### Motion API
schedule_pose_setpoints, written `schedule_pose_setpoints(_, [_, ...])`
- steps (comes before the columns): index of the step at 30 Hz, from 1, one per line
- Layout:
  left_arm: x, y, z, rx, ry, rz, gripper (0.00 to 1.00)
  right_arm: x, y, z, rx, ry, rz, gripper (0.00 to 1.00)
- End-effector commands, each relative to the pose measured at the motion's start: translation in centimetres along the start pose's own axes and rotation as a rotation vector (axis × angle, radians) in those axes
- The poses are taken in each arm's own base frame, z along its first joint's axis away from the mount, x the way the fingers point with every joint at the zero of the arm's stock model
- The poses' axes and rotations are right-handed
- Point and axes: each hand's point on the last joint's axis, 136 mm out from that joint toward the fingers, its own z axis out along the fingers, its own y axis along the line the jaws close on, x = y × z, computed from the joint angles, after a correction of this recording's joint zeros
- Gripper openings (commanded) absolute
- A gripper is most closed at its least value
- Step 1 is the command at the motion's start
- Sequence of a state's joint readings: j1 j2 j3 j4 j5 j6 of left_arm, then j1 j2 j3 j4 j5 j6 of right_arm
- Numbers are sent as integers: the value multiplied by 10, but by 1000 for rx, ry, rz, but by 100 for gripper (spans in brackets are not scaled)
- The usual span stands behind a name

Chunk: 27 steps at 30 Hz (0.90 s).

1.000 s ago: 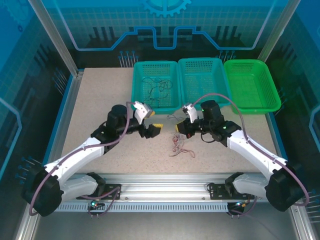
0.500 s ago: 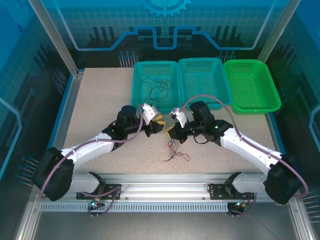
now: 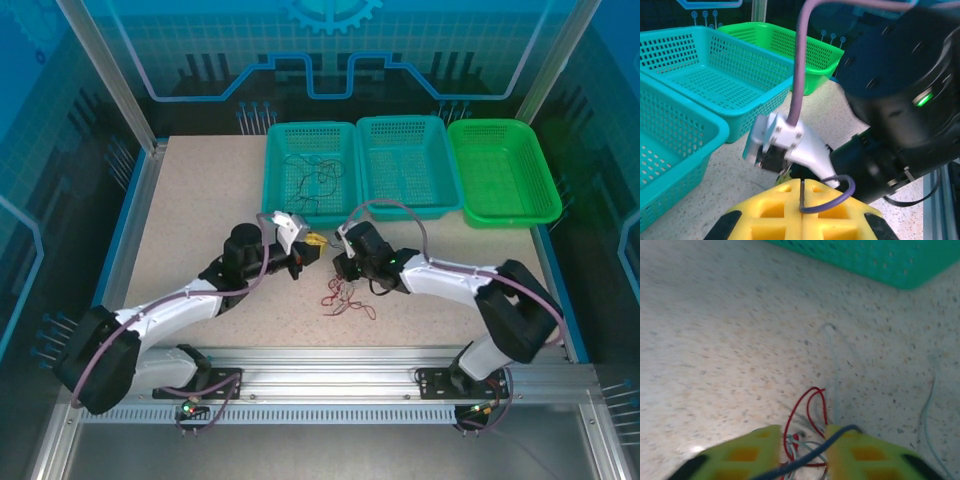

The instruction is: Untangle the cables

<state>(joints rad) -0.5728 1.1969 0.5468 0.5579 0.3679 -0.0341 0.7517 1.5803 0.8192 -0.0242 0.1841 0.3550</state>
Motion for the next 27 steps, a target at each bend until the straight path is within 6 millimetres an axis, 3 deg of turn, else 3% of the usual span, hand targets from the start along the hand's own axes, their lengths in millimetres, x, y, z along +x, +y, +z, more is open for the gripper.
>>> schedule_pose_setpoints(1, [-30,-6,-17,-31,-96,-5,0,-7,-3,12,68,-44,24,41])
schedule_pose_setpoints(4, [-47,1,-33,-112,-143,-2,0,8,-13,18,107,-16,63,41])
schedule_pose_setpoints(8, [-65,33,-67,-375,-179,-51,0,23,-46,11,230,6,154,39])
schedule_pose_setpoints(12, [-76,65,-123,-648,-230,-125,0,36,-81,-1,310,19,257,40])
schedule_pose_setpoints(16, [-73,89,-179,-839,-294,-242,0,48,-112,-11,331,25,380,40])
schedule_pose_setpoints(18, [-67,96,-197,-893,-309,-277,0,53,-125,-16,325,16,447,39])
schedule_pose_setpoints(22, [-56,104,-218,-969,-316,-323,0,62,-150,-27,307,-10,603,39])
schedule_pose_setpoints(27, [-54,108,-225,-1006,-324,-340,0,72,-175,-42,277,-42,771,41])
